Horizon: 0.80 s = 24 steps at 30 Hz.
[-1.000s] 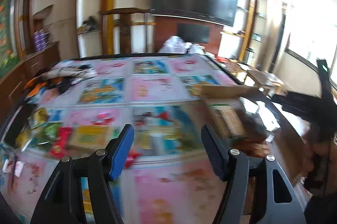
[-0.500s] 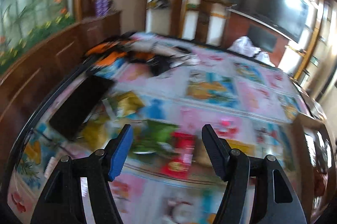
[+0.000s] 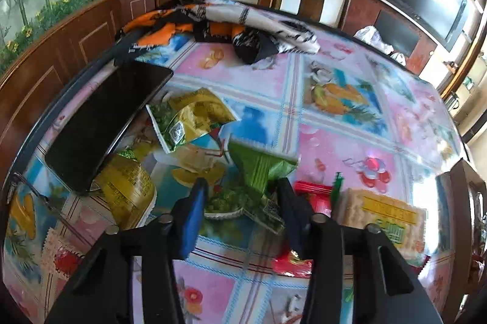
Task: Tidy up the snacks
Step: 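Move both tools back over the snacks on the tablecloth, then grasp a green snack packet with the left tool while the right tool grasps a red packet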
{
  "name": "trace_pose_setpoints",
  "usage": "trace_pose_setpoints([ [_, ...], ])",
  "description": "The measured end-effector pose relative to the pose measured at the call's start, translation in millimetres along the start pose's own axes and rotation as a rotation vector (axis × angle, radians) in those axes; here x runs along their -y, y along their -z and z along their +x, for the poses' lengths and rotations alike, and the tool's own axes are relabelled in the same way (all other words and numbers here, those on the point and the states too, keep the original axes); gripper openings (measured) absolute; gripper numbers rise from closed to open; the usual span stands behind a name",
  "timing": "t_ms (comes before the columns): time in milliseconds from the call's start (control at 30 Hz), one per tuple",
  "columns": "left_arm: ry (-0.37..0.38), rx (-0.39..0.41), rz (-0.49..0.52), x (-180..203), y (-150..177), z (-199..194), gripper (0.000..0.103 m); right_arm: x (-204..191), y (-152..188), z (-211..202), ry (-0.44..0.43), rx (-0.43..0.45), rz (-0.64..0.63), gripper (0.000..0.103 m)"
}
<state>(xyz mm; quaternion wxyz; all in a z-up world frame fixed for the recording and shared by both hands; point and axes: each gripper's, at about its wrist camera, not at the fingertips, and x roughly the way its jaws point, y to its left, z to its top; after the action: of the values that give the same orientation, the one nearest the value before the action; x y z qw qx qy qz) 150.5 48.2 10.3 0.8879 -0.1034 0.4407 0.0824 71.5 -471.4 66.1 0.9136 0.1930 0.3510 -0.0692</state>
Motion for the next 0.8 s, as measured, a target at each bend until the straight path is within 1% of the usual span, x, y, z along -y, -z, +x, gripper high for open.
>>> trace_pose_setpoints([
  [133,-0.034,0.016,0.032,5,1,4,0.044,-5,-1,-2,-0.022,0.009,-0.017,0.062],
  [233,-0.031,0.023,0.034,6,0,1,0.039,-15,0,-12,-0.081,0.061,-0.056,0.062],
  [300,-0.008,0.026,0.014,3,-2,-3,0.037,-32,3,-23,-0.133,0.109,-0.133,0.062],
  [367,0.010,0.040,0.008,3,-4,-9,0.037,-56,11,-27,-0.186,0.120,-0.210,0.062],
  [433,0.021,0.059,0.014,6,-5,-15,0.036,-85,24,-25,-0.258,0.074,-0.275,0.062],
  [533,0.040,0.071,0.028,11,-6,-20,0.036,-142,54,-11,-0.361,-0.055,-0.399,0.062],
  [567,0.040,0.073,0.033,12,-6,-21,0.036,-159,65,-6,-0.378,-0.094,-0.436,0.061],
  [600,0.042,0.073,0.032,11,-6,-21,0.036,-171,73,-1,-0.391,-0.130,-0.457,0.055],
  [633,0.050,0.067,0.027,12,-6,-21,0.036,-187,82,7,-0.405,-0.183,-0.485,0.051],
  [667,0.061,0.061,0.019,10,-7,-21,0.036,-205,93,18,-0.397,-0.226,-0.525,0.047],
  [733,0.083,0.049,-0.006,6,-9,-21,0.036,-233,109,33,-0.344,-0.248,-0.608,0.047],
  [800,0.102,0.041,-0.027,0,-11,-20,0.036,-250,121,44,-0.300,-0.251,-0.672,0.047],
])
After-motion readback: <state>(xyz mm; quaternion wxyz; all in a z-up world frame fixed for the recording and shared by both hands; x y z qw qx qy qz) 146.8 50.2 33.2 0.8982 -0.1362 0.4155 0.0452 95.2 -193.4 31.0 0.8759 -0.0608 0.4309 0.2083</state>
